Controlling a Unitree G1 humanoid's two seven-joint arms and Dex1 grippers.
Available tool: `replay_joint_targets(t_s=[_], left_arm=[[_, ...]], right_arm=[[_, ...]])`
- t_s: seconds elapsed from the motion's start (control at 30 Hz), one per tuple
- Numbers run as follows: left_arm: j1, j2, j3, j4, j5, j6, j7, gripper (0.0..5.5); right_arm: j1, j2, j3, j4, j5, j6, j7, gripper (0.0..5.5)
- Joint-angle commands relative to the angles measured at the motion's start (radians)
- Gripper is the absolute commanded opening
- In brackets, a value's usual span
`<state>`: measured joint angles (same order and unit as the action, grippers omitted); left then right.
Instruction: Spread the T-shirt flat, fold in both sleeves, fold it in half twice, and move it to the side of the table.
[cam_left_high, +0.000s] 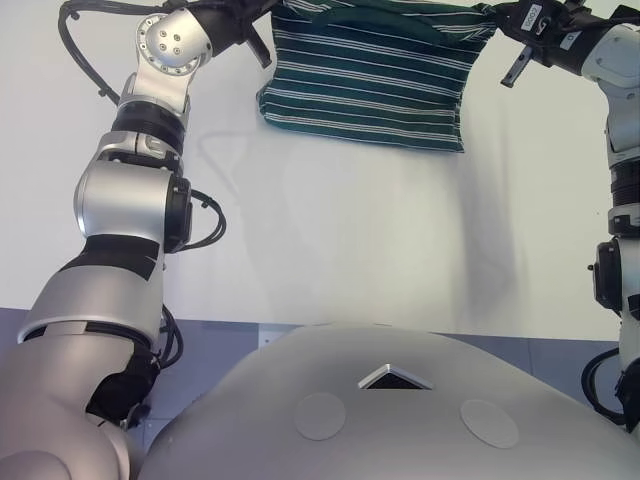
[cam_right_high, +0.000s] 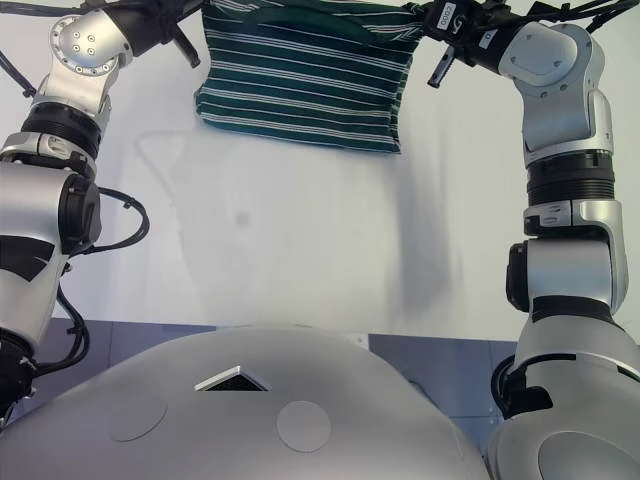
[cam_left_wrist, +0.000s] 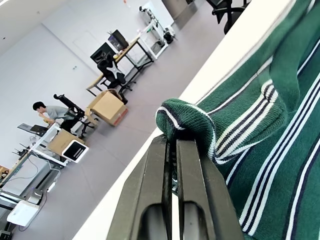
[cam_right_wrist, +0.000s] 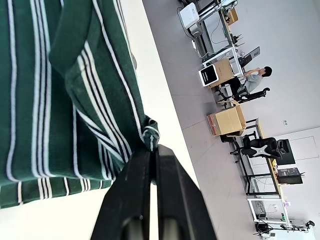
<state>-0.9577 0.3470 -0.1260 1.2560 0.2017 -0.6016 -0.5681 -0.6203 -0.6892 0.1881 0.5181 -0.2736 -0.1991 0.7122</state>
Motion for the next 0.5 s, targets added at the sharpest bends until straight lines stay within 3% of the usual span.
replay_joint_targets(t_s=[0.03,0.5], left_arm=[[-0.026,-0.007,-0.019,0.019,0.033,0.018,0.039,0.0],[-0.024,-0.045,-0.01,0.054,0.038,0.083,0.033,0.0]], right_arm=[[-0.058,0.004,0.022,0.053,-0.031,0.001,-0.006,0.05],[-0.07,0.006,0.077,0.138,-0.142,0.038,-0.064,0.05]])
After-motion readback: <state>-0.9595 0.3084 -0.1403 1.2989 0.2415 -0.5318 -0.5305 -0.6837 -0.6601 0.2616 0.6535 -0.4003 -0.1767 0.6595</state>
